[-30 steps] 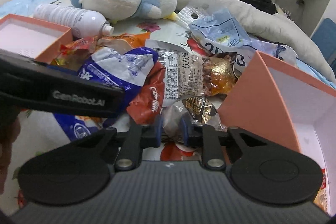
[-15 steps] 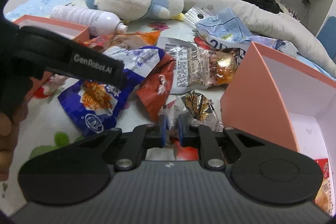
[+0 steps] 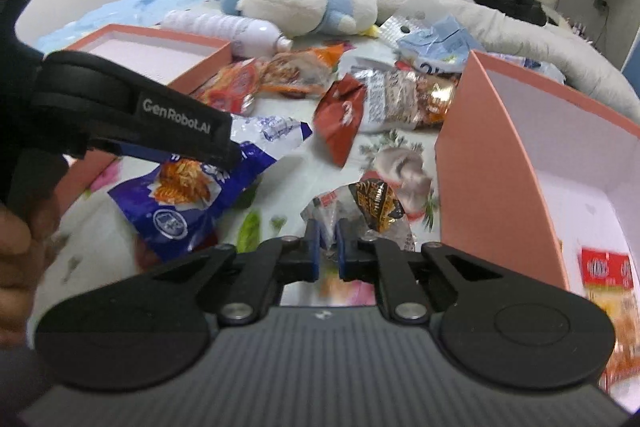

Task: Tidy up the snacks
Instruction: 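Lift the noodle bag with the left tool while the right tool lifts the clear bag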

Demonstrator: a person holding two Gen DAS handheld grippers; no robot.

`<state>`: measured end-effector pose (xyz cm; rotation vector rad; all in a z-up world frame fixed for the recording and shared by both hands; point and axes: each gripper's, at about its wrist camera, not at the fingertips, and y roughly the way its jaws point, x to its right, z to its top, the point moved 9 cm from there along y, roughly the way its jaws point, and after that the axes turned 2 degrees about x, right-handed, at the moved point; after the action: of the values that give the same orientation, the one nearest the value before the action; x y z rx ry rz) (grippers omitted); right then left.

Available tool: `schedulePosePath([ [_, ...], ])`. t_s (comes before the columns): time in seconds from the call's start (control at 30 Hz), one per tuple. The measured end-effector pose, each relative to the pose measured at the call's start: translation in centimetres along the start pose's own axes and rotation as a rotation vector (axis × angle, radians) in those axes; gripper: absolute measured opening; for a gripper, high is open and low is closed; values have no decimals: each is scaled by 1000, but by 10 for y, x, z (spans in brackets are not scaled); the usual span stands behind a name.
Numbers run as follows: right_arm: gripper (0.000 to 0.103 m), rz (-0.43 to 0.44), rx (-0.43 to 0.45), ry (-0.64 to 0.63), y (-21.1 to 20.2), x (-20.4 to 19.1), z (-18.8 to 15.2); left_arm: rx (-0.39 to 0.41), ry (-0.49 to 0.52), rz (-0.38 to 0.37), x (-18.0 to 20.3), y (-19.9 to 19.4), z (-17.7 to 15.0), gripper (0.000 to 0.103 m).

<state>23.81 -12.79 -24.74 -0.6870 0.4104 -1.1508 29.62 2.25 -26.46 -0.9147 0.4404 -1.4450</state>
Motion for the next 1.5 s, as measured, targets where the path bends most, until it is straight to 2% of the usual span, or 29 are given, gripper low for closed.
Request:
schedulePosePath([
  [0.1, 12, 39, -4, -13, -22, -8, -14, 9, 11, 27, -1, -22, -13, 63],
  [0.17, 12, 62, -14, -25, -34, -13, -23, 12, -17, 53, -6, -36, -22, 63],
  [0.4, 12, 152, -40, -6, -73, -29, -53, -23, -60, 53, -12, -66, -60, 63],
  [0.6, 14, 227, -56, 12, -85, -45, -63, -77, -43, 49, -12, -74, -84, 66],
  [0.63, 27, 231, -51, 15, -86, -45, -62, -81, -42, 41, -13, -74, -85, 71],
  [0.67, 46, 228, -43, 21, -87, -45, -60, -80, -37, 26, -12, -76, -86, 75],
  [0.7, 56, 225, -30, 29, -89, -43, -59, -71, -33, 11, -12, -79, -85, 80],
  [0.73, 72, 218, -11, 42, -91, -41, -57, -62, -32, -1, -12, -82, -85, 83],
  [0.77, 78, 212, 5, 54, -93, -38, -55, -59, -27, -12, -12, -84, -83, 84],
  [0.83, 78, 212, 22, 78, -93, -35, -53, -60, -10, -21, -12, -86, -82, 86],
  [0.93, 79, 205, 33, 112, -86, -31, -50, -63, 23, 5, -16, -84, -77, 91],
  [1.0, 84, 173, 36, 141, -78, -27, -49, -53, 54, -12, -16, -82, -72, 92],
  [1.13, 84, 134, -1, 217, -56, -19, -53, -65, 98, -22, -15, -70, -64, 93],
  [1.23, 84, 93, -34, 270, -47, -11, -58, -74, 127, -66, -10, -63, -62, 93],
  [1.37, 84, 117, -64, 310, -36, -11, -63, -92, 158, -71, -6, -51, -65, 93],
  [1.5, 84, 135, -90, 374, -23, -6, -66, -108, 181, -39, -7, -37, -69, 92],
])
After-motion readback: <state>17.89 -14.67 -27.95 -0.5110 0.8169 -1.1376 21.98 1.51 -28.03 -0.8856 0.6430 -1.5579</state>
